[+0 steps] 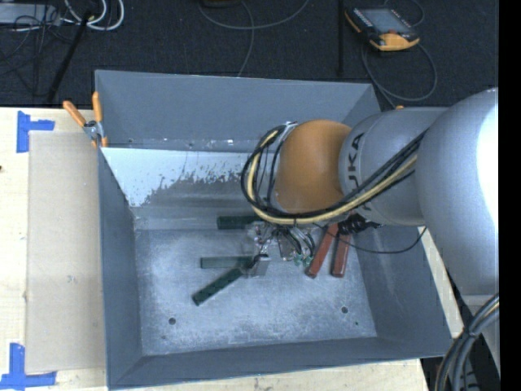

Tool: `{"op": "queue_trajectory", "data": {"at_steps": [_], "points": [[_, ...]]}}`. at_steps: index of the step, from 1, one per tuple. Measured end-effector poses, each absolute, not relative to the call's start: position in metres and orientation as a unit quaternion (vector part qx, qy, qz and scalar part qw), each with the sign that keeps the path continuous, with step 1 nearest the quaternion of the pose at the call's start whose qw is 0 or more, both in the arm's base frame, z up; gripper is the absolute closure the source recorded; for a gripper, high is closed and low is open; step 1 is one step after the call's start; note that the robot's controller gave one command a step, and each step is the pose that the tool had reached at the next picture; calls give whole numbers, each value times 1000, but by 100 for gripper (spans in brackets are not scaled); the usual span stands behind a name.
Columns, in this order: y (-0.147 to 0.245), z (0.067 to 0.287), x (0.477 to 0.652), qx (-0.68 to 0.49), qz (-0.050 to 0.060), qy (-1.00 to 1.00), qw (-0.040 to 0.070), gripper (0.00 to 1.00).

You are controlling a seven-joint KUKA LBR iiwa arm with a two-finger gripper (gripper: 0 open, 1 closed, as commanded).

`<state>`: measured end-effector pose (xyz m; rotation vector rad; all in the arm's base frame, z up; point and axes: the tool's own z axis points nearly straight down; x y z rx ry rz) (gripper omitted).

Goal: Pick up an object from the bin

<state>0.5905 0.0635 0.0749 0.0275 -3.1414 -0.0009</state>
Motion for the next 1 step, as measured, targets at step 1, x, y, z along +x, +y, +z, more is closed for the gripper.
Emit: {"op": "queue_trajectory", "data": {"at_steps": [1], "points": [[66, 228, 576, 19, 0, -1000, -4, 100]]}}
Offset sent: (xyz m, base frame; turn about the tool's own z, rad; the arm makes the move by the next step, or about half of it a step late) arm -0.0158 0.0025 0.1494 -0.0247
